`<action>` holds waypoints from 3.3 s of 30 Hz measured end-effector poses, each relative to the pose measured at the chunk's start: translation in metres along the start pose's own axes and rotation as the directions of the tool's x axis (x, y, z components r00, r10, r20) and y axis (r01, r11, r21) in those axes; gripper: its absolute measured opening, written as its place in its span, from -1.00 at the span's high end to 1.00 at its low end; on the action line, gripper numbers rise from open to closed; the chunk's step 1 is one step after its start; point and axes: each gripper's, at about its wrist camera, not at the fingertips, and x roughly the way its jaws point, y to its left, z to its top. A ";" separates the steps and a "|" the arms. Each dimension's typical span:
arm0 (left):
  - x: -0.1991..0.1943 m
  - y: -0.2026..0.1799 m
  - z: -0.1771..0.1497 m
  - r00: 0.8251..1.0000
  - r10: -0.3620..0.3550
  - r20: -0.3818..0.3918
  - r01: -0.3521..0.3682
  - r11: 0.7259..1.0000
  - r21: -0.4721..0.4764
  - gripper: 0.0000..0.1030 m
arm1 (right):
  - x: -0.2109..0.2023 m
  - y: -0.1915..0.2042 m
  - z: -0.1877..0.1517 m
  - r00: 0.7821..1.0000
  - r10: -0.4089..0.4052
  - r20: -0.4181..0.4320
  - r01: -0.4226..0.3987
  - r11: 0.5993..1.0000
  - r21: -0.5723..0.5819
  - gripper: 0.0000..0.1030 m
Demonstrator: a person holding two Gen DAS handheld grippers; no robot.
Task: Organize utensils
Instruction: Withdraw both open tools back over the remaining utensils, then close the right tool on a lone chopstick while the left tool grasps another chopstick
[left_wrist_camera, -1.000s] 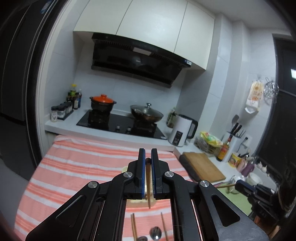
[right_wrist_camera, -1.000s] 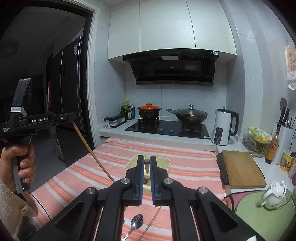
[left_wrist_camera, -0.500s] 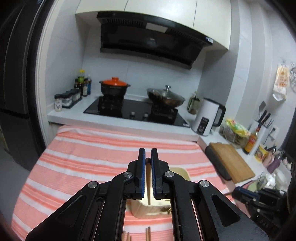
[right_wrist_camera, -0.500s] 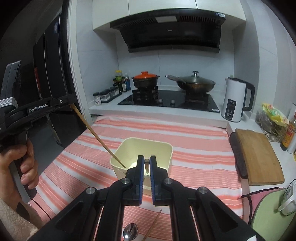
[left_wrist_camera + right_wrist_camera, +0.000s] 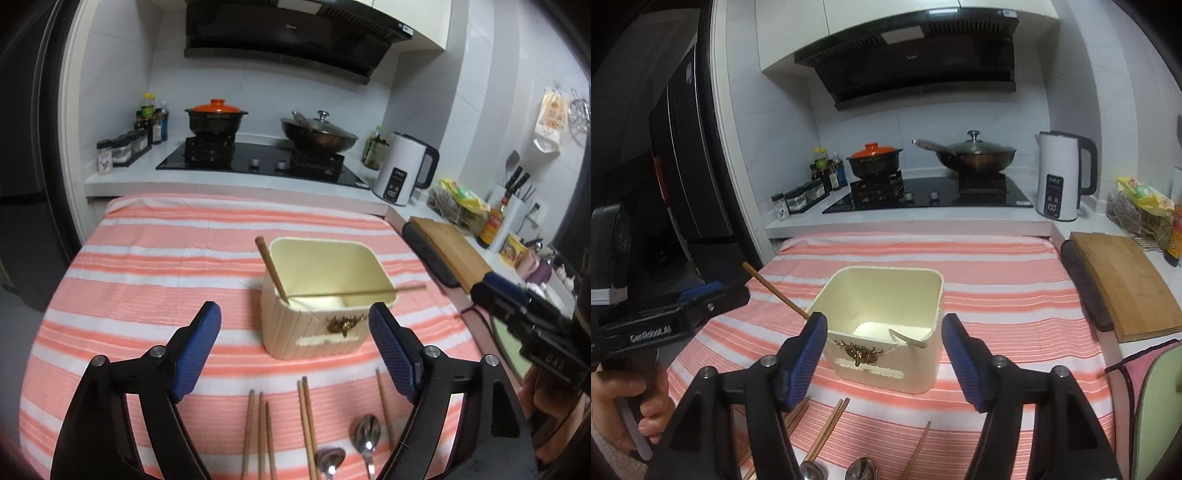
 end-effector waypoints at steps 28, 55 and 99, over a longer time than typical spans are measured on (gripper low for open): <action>-0.092 0.041 -0.204 0.984 0.067 -0.166 -0.088 0.988 -0.123 -0.86 | -0.109 0.017 -0.224 0.972 -0.163 -0.170 0.167 0.986 0.010 -0.46; -0.072 0.060 -0.226 0.972 0.118 -0.202 -0.123 0.992 -0.016 -0.85 | -0.097 0.044 -0.238 0.970 -0.116 -0.215 0.110 0.993 -0.038 -0.46; -0.038 0.033 -0.252 0.959 0.182 -0.218 -0.195 0.980 -0.040 0.88 | -0.062 -0.012 -0.240 0.900 -0.251 -0.355 0.251 0.967 -0.047 0.87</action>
